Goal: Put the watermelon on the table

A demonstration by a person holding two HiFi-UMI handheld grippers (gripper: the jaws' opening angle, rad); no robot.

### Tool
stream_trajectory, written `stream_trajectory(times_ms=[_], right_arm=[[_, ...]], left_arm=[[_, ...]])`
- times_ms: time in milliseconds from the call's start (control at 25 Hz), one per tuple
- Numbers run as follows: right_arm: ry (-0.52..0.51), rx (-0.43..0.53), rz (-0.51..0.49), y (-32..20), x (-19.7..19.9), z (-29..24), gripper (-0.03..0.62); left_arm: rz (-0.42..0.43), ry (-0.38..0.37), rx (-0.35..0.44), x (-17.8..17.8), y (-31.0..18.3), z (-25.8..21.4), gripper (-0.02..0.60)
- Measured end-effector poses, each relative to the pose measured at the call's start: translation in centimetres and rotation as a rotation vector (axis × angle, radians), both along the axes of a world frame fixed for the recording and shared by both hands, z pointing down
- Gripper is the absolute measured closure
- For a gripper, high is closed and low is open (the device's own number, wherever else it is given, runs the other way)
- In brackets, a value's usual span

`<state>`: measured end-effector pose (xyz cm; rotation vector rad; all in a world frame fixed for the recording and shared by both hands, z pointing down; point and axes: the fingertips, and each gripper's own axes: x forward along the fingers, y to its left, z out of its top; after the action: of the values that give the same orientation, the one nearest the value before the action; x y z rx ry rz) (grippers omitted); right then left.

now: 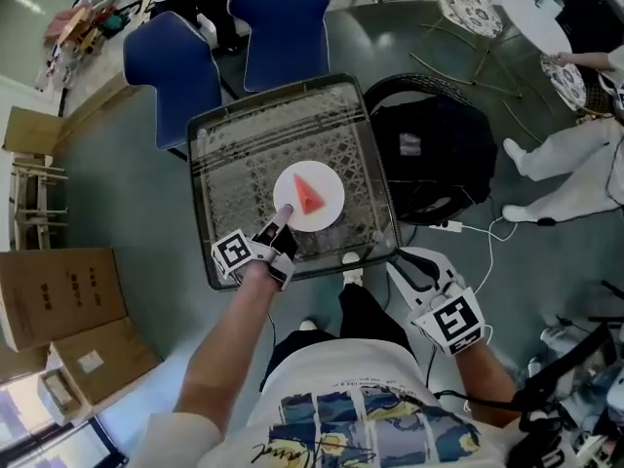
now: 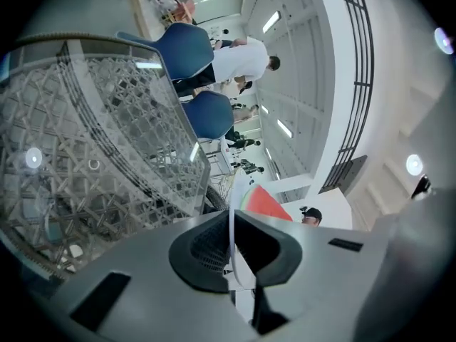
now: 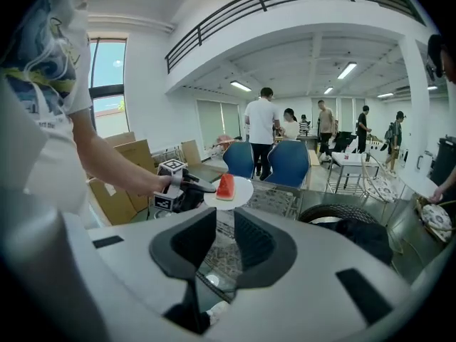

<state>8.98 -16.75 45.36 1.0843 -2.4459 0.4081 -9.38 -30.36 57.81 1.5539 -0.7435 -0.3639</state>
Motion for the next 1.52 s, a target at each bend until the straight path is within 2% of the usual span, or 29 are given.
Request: stream_trajectory(times_ms=[200,480,640,960,1240,1400,1520], right_arm=[[0.021,-0.062,0.019,-3.1,3.8,2.5,0.513],[0.033,-0.147,0.066,-6.0,7.5,4.3,0.513],[0.029,-0.188,0.075,-6.6,7.5,5.6,0.513],[0.022,-0.234,0.088,-7.6,7.3,6.8,0.513],[0.004,-0.245,0.100,-7.8,7.1,7.8,0.513],[-0.002,-0.257,0.093,-7.7,6.7,8.0,0.513],[-0.008,-0.260,0.081,-7.7,6.3,8.2,0.513]], left_arm=[[-0.025,-0.046,-0.027,3.4,-7.2,5.3,0.563],[-0.041,-0.087,-0.068,6.6,-15.4,10.3,0.561],[-0.036,-0.113,-0.080,7.2,-18.4,12.4,0.561],[-0.028,-0.163,-0.108,7.6,-22.4,14.5,0.561],[-0.011,-0.241,-0.143,6.9,-22.8,16.0,0.560],[0.010,-0.321,-0.141,6.7,-22.9,16.3,0.560],[0.057,-0.423,-0.124,6.8,-23.1,16.4,0.555]])
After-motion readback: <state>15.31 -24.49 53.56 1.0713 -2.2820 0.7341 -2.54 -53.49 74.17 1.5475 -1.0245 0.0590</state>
